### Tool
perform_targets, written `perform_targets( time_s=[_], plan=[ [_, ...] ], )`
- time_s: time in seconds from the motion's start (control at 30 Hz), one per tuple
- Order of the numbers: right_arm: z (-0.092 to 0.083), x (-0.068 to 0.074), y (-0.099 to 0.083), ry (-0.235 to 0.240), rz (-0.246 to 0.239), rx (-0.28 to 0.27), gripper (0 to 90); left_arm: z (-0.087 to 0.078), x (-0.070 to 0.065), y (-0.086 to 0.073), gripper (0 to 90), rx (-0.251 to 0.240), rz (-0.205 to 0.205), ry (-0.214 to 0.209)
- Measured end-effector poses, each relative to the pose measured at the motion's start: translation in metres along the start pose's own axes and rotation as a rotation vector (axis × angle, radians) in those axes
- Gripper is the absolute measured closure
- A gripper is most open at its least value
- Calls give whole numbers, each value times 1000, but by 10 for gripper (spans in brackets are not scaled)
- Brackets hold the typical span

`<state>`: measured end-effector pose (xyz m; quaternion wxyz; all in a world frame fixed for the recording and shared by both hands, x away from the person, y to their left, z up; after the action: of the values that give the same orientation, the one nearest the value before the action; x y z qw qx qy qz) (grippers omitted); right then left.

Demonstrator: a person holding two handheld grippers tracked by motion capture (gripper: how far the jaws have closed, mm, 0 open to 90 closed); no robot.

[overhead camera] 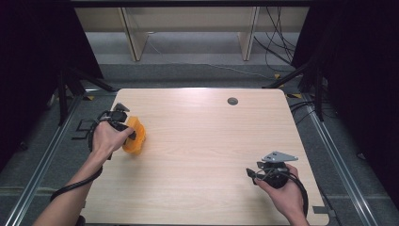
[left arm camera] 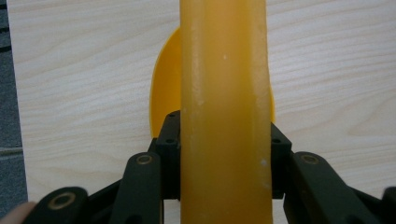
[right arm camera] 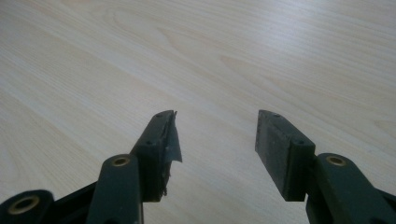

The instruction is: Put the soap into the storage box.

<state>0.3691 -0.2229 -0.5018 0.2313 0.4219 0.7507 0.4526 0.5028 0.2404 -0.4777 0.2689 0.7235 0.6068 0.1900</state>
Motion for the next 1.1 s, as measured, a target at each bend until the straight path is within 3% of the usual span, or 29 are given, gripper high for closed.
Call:
perform_targets(
  time_s=[0.07, 0.13, 0.23, 0.73, 0.87, 1.07, 1.1],
  plan=[
    [-3, 3, 0, -20, 46, 24, 482, 2, 0, -1, 605, -5, -2, 7],
    [-2, 0, 0, -15, 12, 8, 482, 4, 0, -2, 604, 3, -1, 5],
    [-3, 3, 0, -19, 40, 20, 482, 6, -1, -2, 604, 3, 2, 9],
    [-1, 1, 0, -11, 6, 11, 482, 9, -1, -3, 603, -4, 9, 11],
    [-2, 4, 0, -12, 41, 20, 481, 9, 0, -3, 601, -5, 15, 7],
    [-1, 3, 0, -11, 30, 13, 480, 9, 1, -4, 591, -16, 48, 5],
    [-2, 4, 0, -14, 47, 21, 480, 8, 1, -3, 588, -24, 51, 6]
  ],
)
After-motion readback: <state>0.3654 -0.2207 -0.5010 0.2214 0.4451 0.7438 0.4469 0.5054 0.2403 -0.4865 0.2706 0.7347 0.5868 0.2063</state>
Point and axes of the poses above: each handheld gripper's, and its own axes: z roughly forward along the jaws, y roughly out of its top, x roughly to its left, the point moved 6 cm from there along z, roughly forward along the jaws, and after that the axes turned 15 degrees about -x, right-handed, at the moved point
